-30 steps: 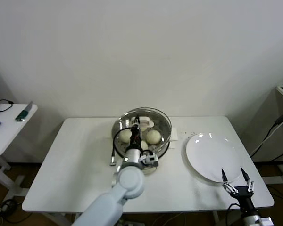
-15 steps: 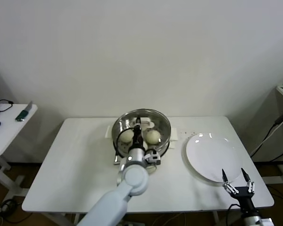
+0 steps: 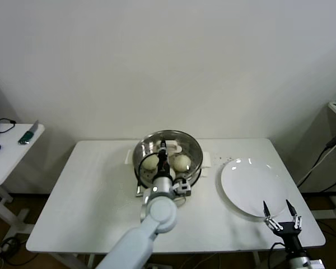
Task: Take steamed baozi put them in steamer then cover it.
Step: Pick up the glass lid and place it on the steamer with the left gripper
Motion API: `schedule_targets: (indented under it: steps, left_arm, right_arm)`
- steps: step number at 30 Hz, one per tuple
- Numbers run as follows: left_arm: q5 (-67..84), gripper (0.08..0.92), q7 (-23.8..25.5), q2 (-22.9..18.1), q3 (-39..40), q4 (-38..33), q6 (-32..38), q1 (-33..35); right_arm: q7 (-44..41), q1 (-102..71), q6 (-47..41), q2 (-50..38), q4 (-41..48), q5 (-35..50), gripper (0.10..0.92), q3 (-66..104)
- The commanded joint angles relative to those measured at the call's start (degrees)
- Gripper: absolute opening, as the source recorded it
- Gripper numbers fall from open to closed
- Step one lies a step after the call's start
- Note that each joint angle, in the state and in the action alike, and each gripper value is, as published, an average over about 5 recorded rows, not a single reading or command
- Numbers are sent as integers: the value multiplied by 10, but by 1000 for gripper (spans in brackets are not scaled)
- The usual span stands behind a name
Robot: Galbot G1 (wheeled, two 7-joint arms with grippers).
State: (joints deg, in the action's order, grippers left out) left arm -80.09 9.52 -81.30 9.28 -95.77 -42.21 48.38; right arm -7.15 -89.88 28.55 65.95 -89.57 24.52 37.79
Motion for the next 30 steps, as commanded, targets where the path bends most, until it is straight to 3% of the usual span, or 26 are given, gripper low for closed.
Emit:
schedule_targets:
  steps: [1, 30]
  left_arm:
    - [-21, 134, 1, -7, -3, -2, -23, 10]
    - [-22, 134, -7, -13, -4, 15, -14, 10]
  right_arm:
    - [-1, 1, 1, 0, 4, -1, 823, 0]
    - [-2, -1, 5, 6, 6, -1, 823, -2]
